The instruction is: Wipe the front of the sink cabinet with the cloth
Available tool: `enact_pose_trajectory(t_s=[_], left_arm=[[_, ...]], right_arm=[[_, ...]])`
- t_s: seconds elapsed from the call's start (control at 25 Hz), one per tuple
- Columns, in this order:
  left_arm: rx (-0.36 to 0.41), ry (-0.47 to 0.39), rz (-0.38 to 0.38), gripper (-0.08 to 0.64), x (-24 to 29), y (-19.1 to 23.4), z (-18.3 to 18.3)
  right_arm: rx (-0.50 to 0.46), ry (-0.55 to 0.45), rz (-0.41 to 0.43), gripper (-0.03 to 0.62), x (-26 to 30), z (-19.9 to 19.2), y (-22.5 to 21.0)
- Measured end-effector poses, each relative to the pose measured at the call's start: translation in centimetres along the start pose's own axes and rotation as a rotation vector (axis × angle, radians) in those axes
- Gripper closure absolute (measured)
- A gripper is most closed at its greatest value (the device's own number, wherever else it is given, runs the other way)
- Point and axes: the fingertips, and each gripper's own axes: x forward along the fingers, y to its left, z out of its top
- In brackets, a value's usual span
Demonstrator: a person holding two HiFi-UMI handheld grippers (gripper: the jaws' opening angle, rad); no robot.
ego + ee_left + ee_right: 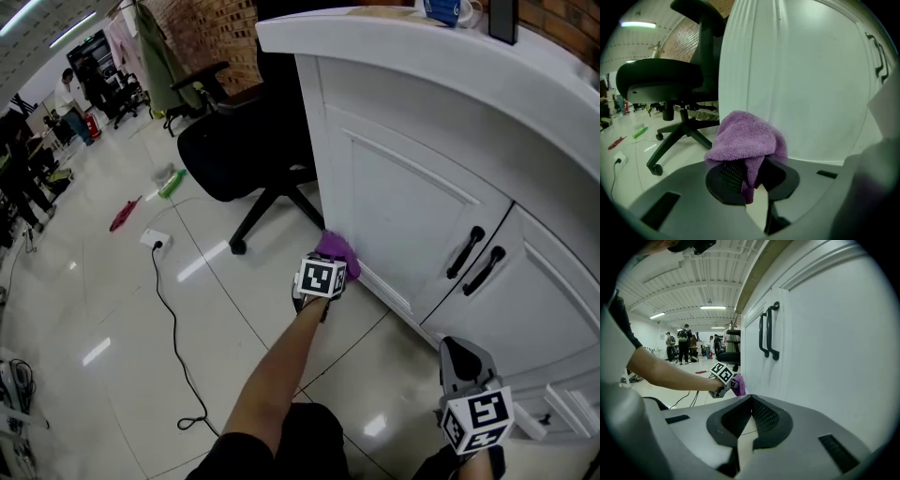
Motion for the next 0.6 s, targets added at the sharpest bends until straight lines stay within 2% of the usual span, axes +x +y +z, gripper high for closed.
enact_pose_trajectory(t_s=[0.12,0.28,0.44,0.6], left_arm=[[0.016,0.022,0.04,0.5,0.5,1.7,0.2],[0.067,0.086,0.039,0.5,1.8,1.3,-1.3],[0.101,0.097,0.007,0.5,2.1,-0.8,-2.5],[0.145,0.104,-0.074,0.5,1.4,-4.5,-3.4]], right_arm=[[0.012,0.004,0.002,0.592,0.1,-0.4,-0.3],[0.031,-0.007,0.001,0.592,0.0,-0.6,-1.0],[0.039,-0.01,0.001,0.592,-0.2,-1.0,-1.1],[0.049,-0.012,0.006,0.592,-0.3,-1.5,-0.8]])
